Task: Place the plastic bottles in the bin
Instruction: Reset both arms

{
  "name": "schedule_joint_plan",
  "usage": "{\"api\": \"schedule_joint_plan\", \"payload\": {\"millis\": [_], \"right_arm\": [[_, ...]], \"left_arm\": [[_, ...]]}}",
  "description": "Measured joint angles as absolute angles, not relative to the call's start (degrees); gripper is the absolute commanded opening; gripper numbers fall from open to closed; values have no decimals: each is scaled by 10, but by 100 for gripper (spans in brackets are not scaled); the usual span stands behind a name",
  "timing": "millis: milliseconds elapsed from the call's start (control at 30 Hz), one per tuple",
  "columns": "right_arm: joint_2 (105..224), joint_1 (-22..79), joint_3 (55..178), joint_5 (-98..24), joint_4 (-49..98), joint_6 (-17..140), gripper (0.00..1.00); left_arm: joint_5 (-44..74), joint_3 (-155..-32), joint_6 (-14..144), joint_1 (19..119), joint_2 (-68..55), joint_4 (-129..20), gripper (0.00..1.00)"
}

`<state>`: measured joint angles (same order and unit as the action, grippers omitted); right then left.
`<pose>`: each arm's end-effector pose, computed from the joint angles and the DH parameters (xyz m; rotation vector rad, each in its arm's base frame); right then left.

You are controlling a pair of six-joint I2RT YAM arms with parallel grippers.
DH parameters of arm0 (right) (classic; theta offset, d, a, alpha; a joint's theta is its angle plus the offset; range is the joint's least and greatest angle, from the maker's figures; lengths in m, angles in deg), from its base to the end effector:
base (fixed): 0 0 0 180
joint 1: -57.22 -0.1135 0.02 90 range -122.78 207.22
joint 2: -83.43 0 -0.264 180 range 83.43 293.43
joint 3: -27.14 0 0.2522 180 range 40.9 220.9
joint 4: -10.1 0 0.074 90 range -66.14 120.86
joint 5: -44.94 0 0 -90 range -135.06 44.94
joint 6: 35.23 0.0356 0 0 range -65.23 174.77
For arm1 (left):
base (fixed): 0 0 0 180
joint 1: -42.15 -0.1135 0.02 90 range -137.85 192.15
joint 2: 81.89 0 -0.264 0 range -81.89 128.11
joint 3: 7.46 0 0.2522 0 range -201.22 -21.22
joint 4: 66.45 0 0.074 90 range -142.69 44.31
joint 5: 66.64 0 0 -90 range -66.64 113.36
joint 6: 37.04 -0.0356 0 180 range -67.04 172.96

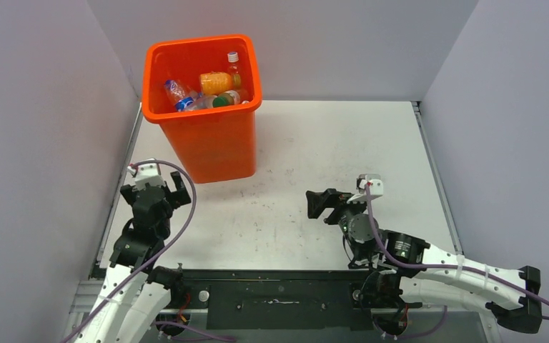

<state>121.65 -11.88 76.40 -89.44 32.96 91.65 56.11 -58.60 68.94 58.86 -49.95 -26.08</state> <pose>0.0794 0.1382 0.3048 0.0685 1.7643 0.6757 0.1311 -0.0192 0.2986 -0.3598 1.8480 0.1646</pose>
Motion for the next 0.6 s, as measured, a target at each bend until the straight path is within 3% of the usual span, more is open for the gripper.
{"api": "schedule_joint_plan", "payload": {"millis": [400,600], "right_arm": [[1281,-119,772,-1024,339,967,90],[1324,-119,767,-1040,311,936,90]], "left_arm": [[490,-352,615,588,-468,-515,96],[472,-330,613,553,-342,-657,96]]}}
